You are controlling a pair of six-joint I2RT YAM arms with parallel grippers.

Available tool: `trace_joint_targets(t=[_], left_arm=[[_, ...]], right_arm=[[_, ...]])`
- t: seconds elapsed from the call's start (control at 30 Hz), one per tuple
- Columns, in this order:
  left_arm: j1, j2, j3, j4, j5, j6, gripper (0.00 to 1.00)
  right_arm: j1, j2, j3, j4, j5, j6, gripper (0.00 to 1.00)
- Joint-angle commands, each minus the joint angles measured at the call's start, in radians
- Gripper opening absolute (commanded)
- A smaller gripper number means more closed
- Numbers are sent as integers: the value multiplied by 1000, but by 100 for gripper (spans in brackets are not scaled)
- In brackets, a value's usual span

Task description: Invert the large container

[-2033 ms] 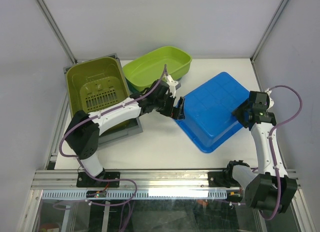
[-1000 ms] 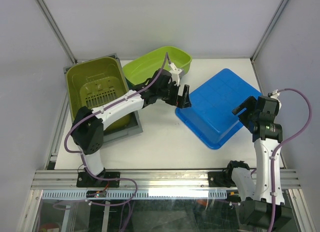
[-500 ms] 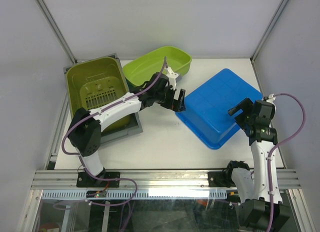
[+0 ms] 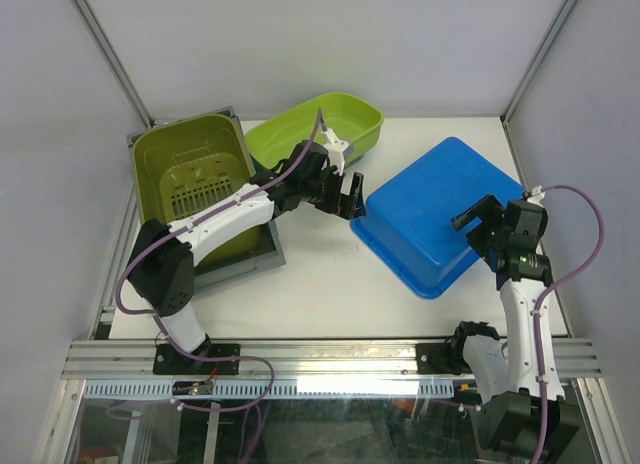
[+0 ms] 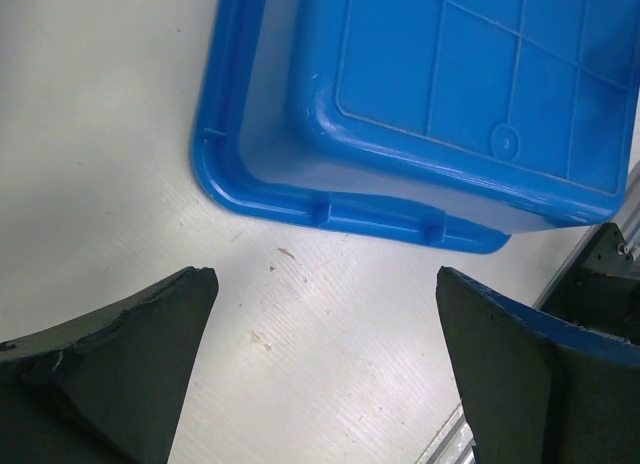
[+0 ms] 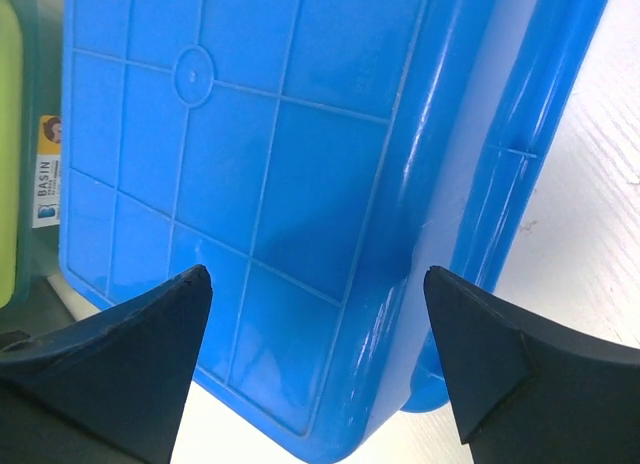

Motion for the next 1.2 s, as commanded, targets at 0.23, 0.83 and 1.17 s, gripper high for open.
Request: trace_joint_targets(t=[0.23,0.83,1.17], left_arm=[[26,-21,50,21,112,-69,99],[83,-108,14,18,93,-175,99],[82,-186,-146,157,108,-225,99]], right_arm=[[-5,118,138,-97,36,-62,95],[-5,4,126,-54,-113,-96,99],[-5,-55,42,-42,-186,-116,99]])
